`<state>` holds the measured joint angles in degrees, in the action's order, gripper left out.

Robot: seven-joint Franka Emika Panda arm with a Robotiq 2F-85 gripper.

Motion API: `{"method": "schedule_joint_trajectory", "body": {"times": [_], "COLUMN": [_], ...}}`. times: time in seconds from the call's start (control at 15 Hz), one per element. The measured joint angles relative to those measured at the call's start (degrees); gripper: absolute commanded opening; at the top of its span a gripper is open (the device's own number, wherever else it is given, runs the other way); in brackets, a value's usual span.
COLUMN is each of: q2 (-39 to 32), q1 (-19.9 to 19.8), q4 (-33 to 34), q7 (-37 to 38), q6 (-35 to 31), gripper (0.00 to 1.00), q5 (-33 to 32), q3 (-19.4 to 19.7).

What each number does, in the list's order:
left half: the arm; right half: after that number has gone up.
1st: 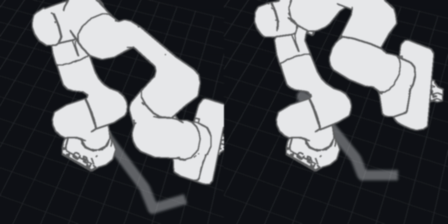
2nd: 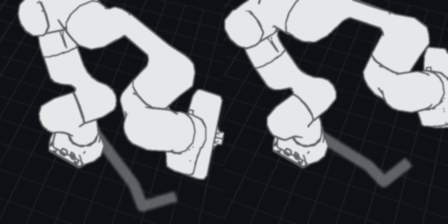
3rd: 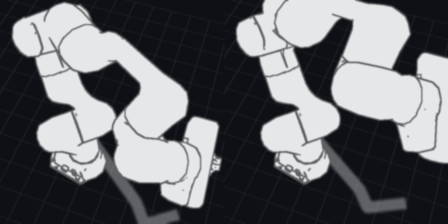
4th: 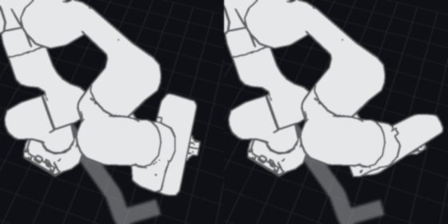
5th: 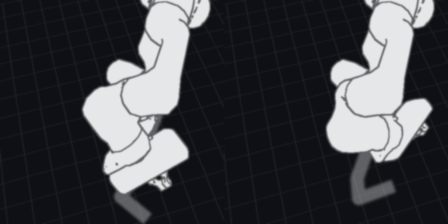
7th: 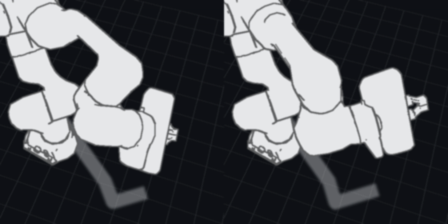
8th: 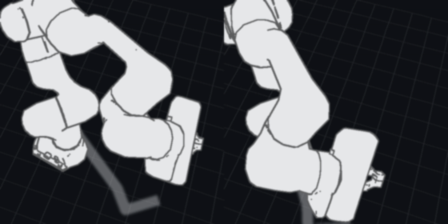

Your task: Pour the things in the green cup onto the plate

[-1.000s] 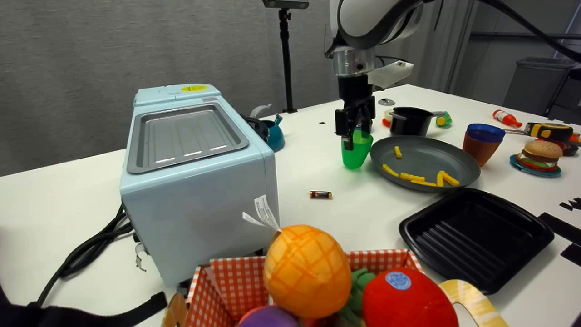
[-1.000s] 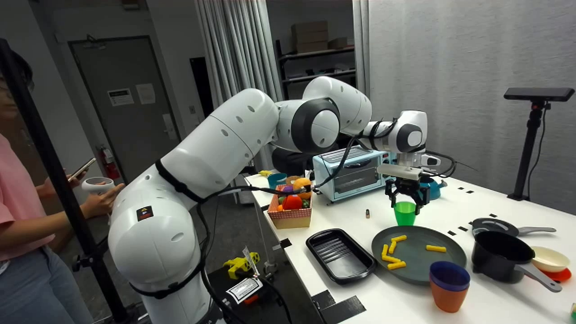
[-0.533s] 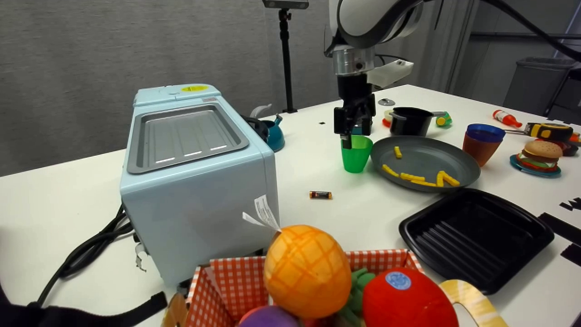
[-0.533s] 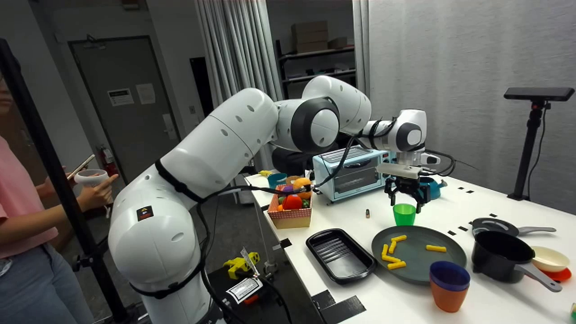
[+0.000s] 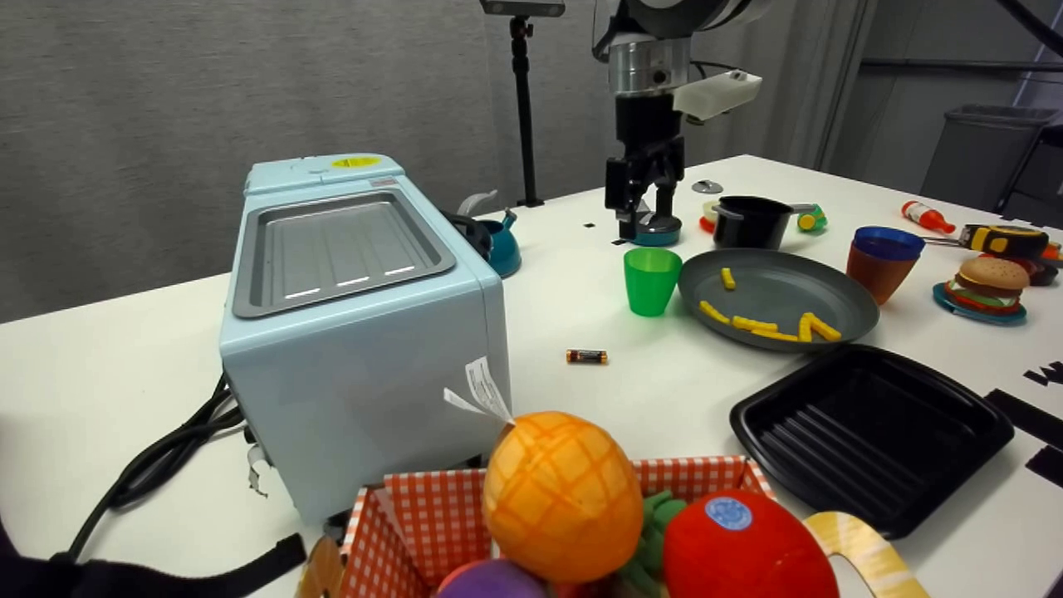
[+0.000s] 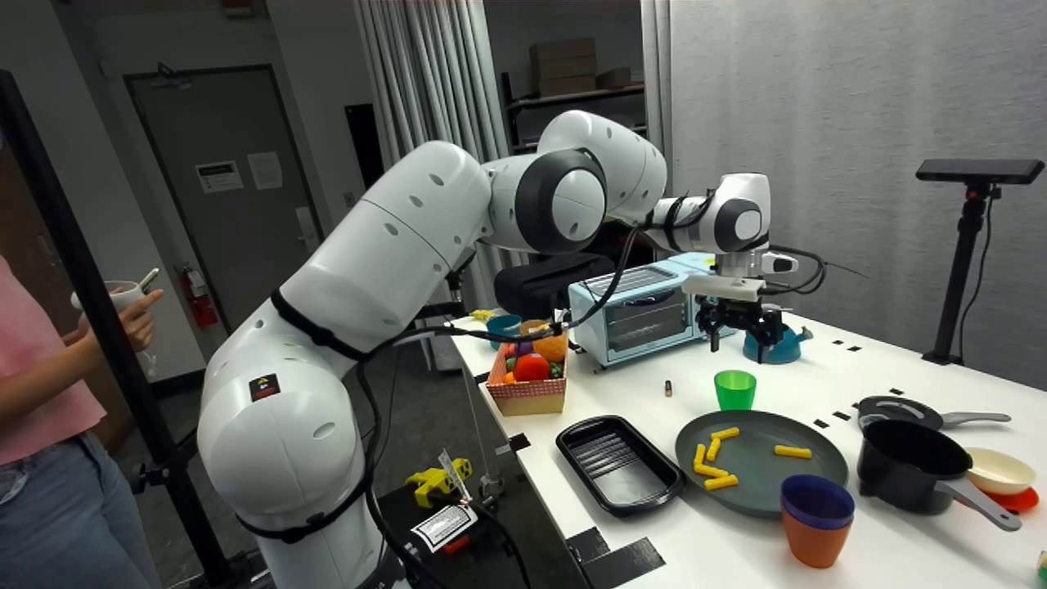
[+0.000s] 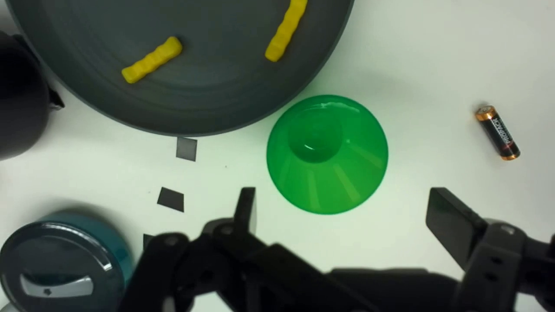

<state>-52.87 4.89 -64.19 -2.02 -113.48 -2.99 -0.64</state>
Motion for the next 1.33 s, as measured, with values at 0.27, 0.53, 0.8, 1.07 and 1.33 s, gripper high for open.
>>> {"method": "schedule_joint_trajectory", "body": {"times": [0.27, 0.53, 0.8, 1.07, 1.33], "q2": [6.06, 12.62, 18.91, 20.97, 20.63], "q1": [0.00, -0.18, -1.07, -1.58, -1.42], "q4": [-7.42, -17.45, -28.36, -32.20, -31.96], "q7": [0.05, 0.54, 2.11, 2.74, 2.74], "q6": [-3.59, -8.41, -14.13, -16.09, -16.09], "gripper": [1.00, 1.00, 1.00, 1.00, 1.00], "q5": [0.00, 0.00, 0.09, 0.18, 0.18], "q3": [0.01, 0.33, 0.95, 1.16, 1.03]}}
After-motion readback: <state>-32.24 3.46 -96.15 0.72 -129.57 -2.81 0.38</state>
